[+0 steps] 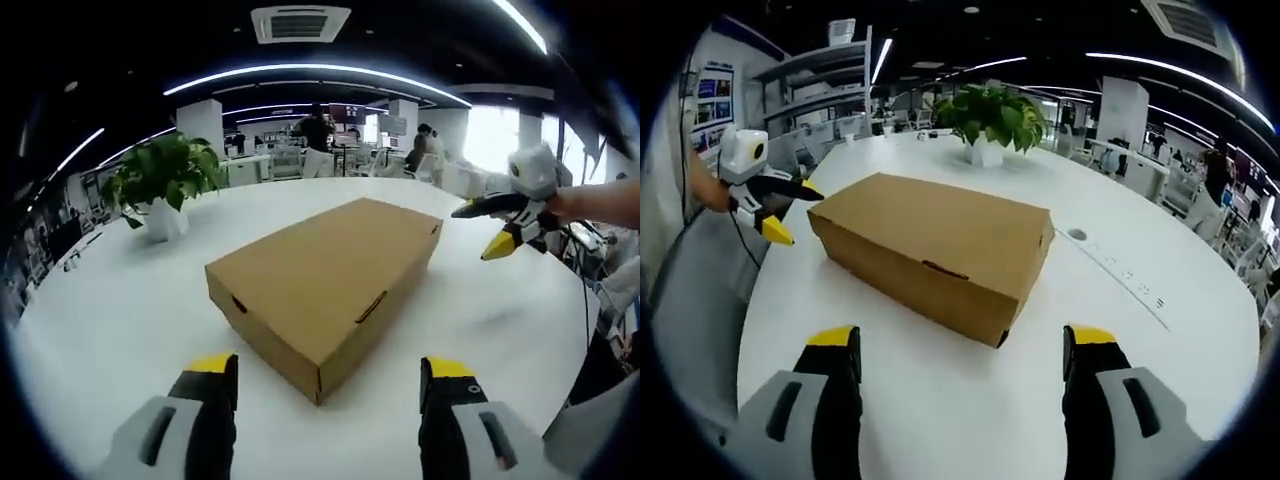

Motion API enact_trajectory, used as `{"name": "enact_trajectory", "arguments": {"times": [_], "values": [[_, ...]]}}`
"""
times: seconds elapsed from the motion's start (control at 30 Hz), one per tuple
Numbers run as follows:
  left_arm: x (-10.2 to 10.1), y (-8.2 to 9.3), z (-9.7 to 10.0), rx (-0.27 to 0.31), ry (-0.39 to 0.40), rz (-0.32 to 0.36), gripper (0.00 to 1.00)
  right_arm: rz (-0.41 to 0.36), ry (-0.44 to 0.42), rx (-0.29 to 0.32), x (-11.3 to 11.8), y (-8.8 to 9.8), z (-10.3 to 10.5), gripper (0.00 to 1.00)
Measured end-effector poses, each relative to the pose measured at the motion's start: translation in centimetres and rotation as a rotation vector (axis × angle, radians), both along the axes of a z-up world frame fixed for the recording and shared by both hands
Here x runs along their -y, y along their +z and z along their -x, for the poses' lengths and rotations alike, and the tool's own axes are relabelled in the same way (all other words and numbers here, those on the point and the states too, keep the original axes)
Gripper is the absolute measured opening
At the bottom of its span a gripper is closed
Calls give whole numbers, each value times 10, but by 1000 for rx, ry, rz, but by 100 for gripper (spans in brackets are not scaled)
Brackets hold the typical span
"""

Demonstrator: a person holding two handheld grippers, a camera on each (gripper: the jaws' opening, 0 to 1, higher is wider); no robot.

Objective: Operate the shoe box by opening the lid, removing the specified soft item, and placing it in the target area until the item is outside and the box remains undamaged.

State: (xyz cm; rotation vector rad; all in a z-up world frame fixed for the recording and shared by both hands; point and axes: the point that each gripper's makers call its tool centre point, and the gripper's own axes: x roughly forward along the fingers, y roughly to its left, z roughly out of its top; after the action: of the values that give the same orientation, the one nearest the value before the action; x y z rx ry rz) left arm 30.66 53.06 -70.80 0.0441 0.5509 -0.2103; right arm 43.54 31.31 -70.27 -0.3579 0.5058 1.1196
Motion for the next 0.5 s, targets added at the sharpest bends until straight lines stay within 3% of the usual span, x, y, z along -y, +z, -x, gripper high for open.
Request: {"name": "enact_trajectory", "arguments": {"times": [0.5], "values": [[-10, -6, -14, 9, 98, -15, 61, -23, 39, 9, -23, -4, -25, 53]]}}
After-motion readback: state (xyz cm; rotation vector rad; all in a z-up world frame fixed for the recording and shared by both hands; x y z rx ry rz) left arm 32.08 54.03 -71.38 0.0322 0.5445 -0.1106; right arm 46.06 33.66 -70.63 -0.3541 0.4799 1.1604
